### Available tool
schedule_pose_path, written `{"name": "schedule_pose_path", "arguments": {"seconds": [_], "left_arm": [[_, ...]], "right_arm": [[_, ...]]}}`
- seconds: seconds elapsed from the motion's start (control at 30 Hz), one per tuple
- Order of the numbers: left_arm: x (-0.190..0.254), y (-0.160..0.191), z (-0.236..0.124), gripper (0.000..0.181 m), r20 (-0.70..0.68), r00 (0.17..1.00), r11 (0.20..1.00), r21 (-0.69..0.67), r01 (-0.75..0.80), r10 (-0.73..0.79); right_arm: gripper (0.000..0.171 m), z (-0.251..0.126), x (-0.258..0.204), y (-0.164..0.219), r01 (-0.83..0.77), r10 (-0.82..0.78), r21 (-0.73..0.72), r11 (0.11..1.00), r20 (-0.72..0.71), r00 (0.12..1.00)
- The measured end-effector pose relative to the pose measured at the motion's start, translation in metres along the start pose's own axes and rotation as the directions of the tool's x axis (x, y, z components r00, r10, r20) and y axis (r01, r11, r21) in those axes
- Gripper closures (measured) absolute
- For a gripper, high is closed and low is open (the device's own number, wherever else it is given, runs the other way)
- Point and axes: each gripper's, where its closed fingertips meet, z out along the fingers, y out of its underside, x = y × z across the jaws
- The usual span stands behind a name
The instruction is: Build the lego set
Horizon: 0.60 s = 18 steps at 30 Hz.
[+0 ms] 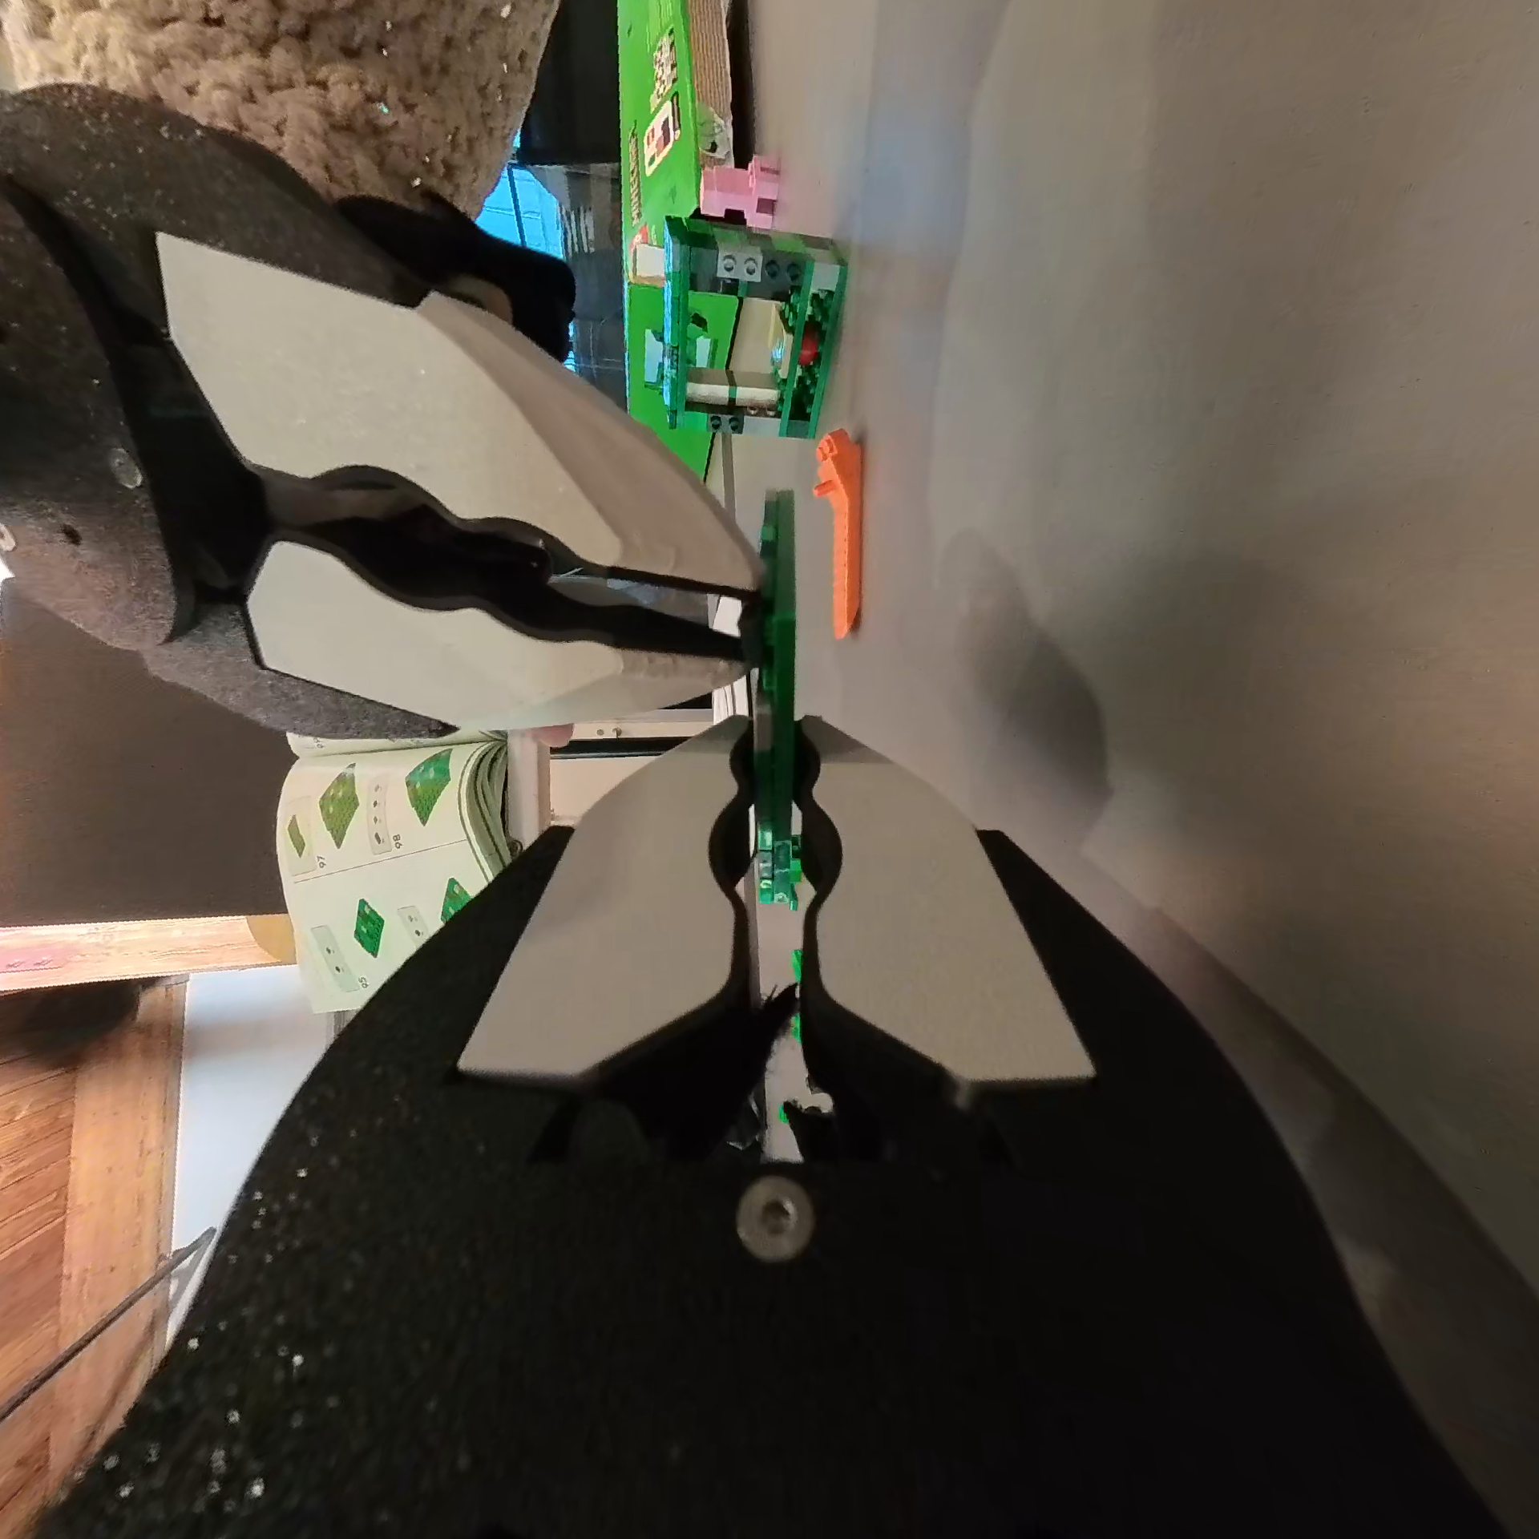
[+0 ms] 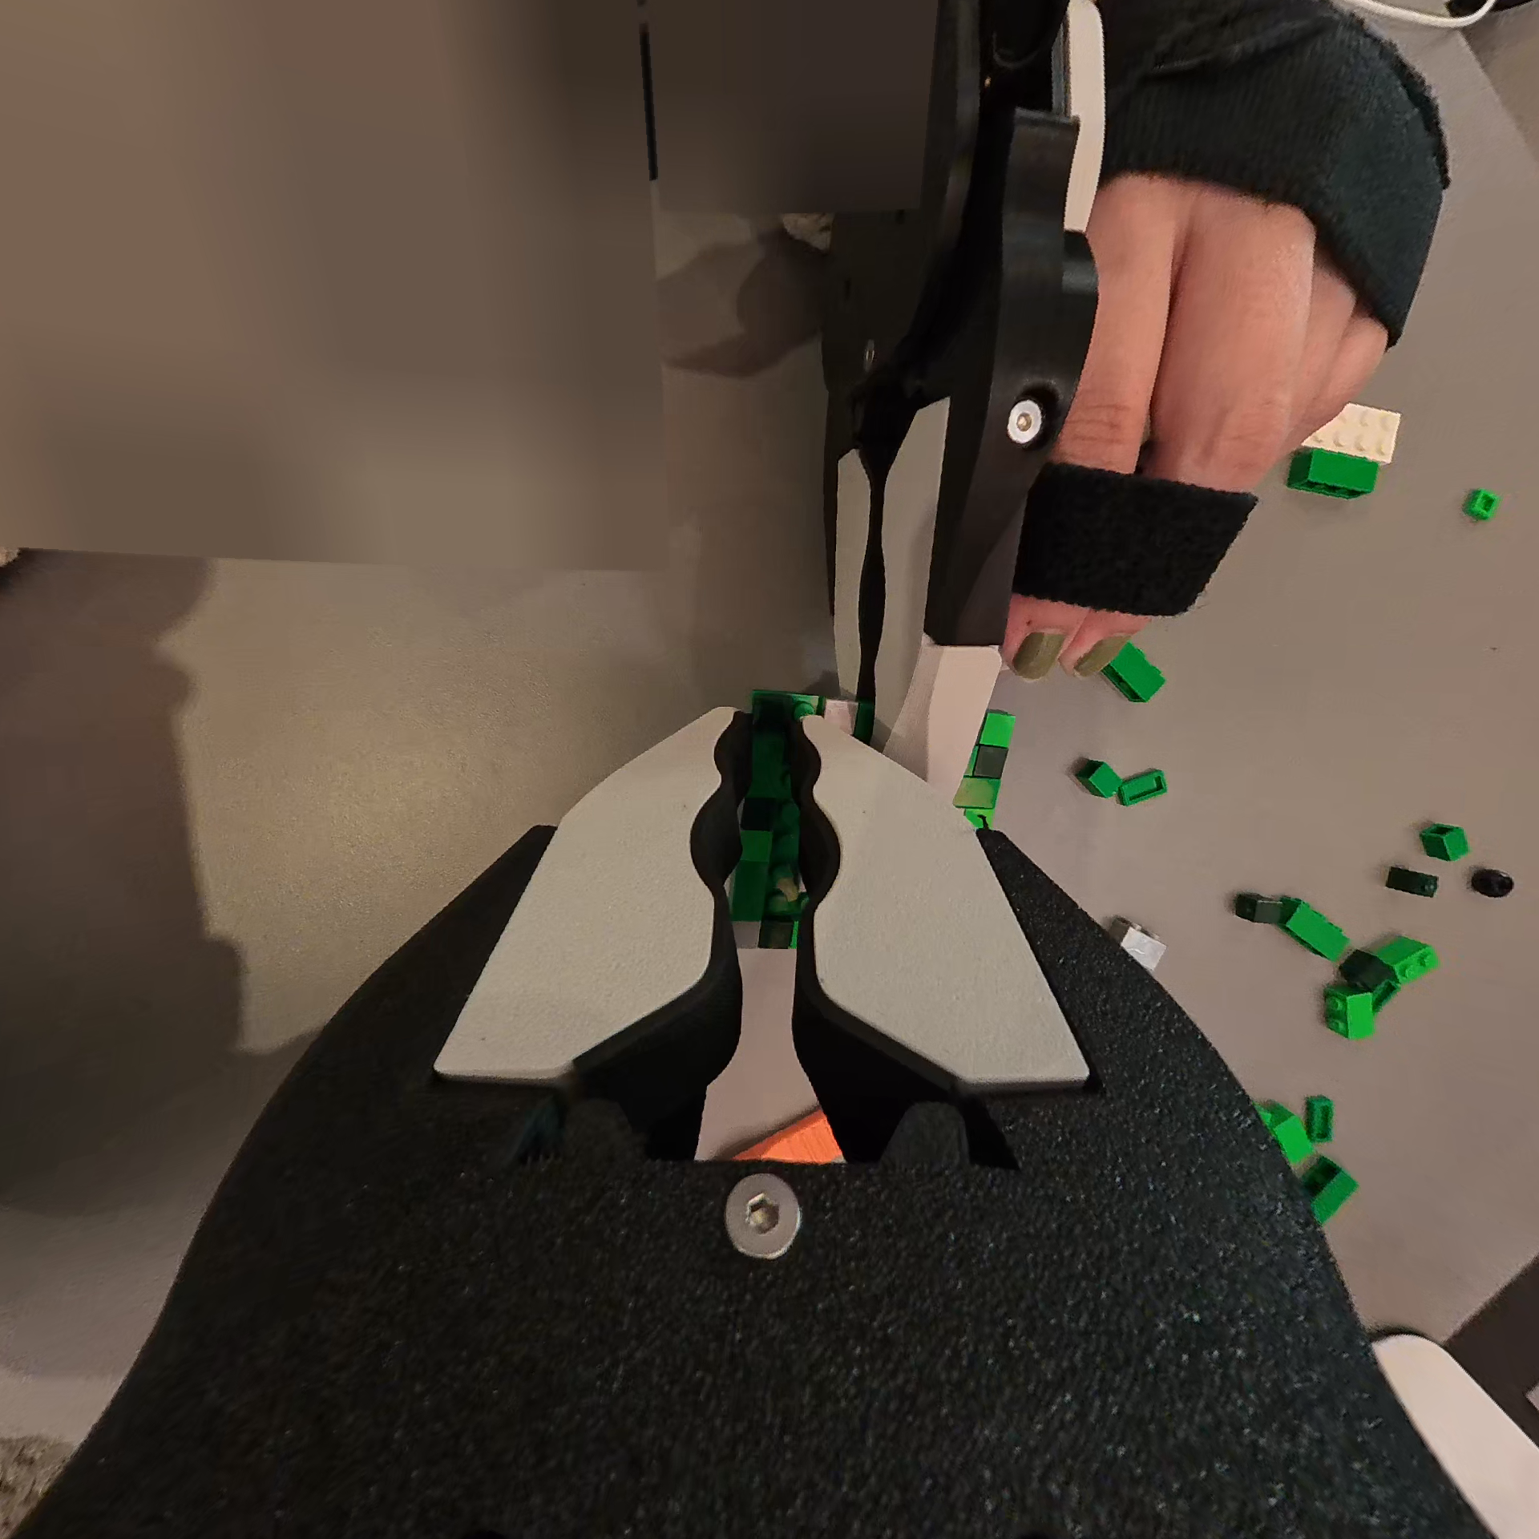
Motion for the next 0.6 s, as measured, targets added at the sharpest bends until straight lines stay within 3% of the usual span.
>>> {"name": "schedule_pose_path", "arguments": {"seconds": [0.23, 0.37, 0.47, 0.6], "left_arm": [[0.0, 0.002, 0.001, 0.176, -0.008, 1.0, 1.0, -0.007, 0.017, -0.017], [0.001, 0.008, 0.002, 0.176, -0.017, 1.0, 0.999, -0.04, 0.025, -0.026], [0.003, 0.013, 0.004, 0.176, -0.03, 0.998, 0.996, -0.067, 0.051, -0.053], [0.001, 0.02, 0.004, 0.175, -0.028, 0.994, 0.99, -0.094, 0.107, -0.11]], "right_arm": [[0.16, -0.005, 0.001, 0.001, -0.015, 0.015, -0.003, 1.0, -0.022, 1.0], [0.143, -0.021, 0.011, -0.002, -0.07, 0.074, 0.025, 0.997, -0.223, 0.972], [0.131, -0.029, 0.02, -0.006, -0.006, 0.017, 0.021, 1.0, -0.535, 0.845], [0.127, -0.021, 0.018, 0.001, 0.119, -0.21, -0.173, 0.978, -0.843, 0.495]]}}
